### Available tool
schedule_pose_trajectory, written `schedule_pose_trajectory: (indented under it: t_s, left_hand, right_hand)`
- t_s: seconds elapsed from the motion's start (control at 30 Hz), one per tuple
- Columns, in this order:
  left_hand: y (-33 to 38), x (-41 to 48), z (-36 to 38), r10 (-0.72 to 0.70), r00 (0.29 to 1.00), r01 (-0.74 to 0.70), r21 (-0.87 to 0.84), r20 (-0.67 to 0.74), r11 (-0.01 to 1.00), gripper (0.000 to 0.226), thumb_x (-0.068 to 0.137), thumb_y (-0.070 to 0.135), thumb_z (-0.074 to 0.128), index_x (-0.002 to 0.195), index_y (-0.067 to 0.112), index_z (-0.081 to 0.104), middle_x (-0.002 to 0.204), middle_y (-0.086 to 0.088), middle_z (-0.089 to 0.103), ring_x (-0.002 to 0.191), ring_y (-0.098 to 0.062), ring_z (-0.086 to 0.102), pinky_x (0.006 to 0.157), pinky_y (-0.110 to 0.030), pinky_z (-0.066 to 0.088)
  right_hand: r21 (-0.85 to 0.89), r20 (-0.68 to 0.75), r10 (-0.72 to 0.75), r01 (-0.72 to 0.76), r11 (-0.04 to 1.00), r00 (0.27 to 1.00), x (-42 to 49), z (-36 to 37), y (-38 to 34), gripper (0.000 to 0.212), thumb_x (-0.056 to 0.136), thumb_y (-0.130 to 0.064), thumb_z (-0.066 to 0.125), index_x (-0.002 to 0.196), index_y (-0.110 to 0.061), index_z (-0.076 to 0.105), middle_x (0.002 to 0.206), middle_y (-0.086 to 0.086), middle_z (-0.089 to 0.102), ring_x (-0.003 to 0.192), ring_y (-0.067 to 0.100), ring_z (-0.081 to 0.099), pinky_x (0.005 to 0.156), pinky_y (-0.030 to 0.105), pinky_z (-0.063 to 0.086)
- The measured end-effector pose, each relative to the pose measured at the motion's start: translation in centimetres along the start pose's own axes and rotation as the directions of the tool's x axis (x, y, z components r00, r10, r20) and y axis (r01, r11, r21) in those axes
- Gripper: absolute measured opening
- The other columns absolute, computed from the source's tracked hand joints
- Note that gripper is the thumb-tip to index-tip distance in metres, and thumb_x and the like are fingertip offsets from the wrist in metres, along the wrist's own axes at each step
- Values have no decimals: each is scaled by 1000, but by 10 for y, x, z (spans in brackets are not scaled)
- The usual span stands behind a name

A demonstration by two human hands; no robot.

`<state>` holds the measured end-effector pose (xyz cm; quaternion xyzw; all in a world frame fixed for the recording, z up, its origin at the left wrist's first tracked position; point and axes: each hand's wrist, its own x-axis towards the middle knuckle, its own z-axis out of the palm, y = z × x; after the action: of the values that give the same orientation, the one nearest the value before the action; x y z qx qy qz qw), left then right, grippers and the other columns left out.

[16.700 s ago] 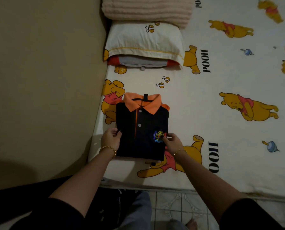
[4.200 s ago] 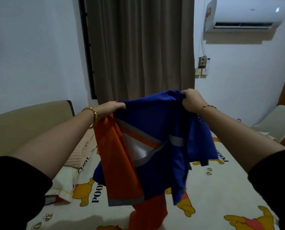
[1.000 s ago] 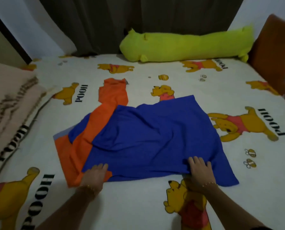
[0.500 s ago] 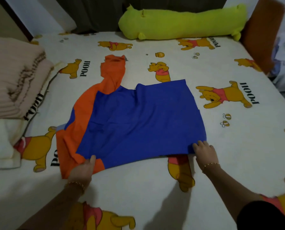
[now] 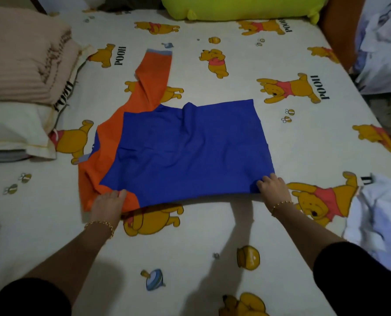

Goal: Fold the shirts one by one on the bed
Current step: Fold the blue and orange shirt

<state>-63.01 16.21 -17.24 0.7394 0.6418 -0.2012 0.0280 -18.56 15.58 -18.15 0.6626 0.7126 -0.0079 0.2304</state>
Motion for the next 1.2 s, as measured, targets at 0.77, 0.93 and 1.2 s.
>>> schedule_pose_trajectory:
  t_s: [0.77, 0.93, 1.2]
  left_hand:
    - [-46, -159, 120, -86, 992, 104, -226, 87, 968, 88, 58, 48, 83, 125, 11, 41, 122, -7, 46, 113, -25, 46, 92, -38, 42]
    - [-65, -141, 135, -21, 988, 63, -274, 153, 960, 78, 72, 51, 72, 133, 14, 41, 137, -5, 41, 125, -24, 39, 99, -37, 36]
    - [-103, -134, 156, 162, 963, -242, -422, -217, 874, 24, 87, 6, 53, 104, 14, 68, 118, -5, 66, 119, -19, 56, 113, -48, 24]
  right_hand:
    - [513, 308, -112, -66, 856, 945, -151, 42, -210, 32, 88, -9, 50, 119, -8, 54, 121, 12, 56, 114, 27, 49, 92, 31, 43]
    - [692, 450, -125, -257, 675, 884, -134, 19, -312, 36, 96, -31, 47, 117, -4, 59, 113, 14, 62, 106, 28, 57, 83, 31, 44]
    - [675, 677, -150, -689, -264, 721, -110, 10, -419, 26, 91, -37, 57, 83, -13, 62, 88, 5, 64, 81, 20, 61, 67, 30, 51]
